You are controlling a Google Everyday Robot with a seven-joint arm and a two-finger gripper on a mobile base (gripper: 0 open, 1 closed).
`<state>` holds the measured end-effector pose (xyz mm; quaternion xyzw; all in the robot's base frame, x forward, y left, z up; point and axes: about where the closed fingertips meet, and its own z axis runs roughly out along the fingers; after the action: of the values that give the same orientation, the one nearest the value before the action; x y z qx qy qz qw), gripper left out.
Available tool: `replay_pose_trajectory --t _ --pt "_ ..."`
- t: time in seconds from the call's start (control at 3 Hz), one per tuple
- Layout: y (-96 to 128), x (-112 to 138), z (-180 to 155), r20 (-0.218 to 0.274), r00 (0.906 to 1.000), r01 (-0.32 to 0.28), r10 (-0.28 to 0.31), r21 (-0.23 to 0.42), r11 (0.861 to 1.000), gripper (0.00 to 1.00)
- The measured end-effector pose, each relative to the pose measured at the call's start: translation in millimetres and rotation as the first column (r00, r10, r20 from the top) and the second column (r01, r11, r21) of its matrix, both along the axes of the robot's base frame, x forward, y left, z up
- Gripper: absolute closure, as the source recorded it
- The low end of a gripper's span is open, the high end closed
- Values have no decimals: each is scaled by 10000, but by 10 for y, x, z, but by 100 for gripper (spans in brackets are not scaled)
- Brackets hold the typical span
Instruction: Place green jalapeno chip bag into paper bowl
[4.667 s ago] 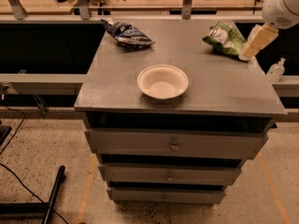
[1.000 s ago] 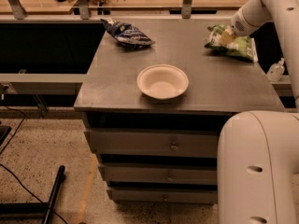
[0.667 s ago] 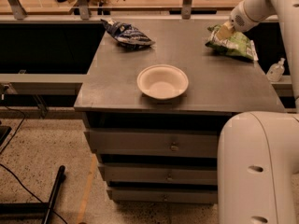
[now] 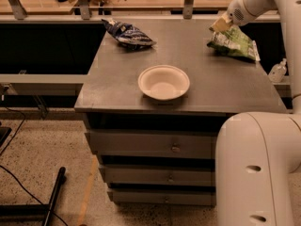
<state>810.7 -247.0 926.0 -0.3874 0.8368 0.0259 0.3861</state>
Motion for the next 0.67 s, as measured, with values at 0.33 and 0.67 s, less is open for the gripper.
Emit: replay_pose_trajectory --t 0.33,0.67 --pt "-104 110 -85 283 9996 60 -46 -513 9987 59" --pt "-195 157 -140 356 9991 269 -247 -623 9977 36"
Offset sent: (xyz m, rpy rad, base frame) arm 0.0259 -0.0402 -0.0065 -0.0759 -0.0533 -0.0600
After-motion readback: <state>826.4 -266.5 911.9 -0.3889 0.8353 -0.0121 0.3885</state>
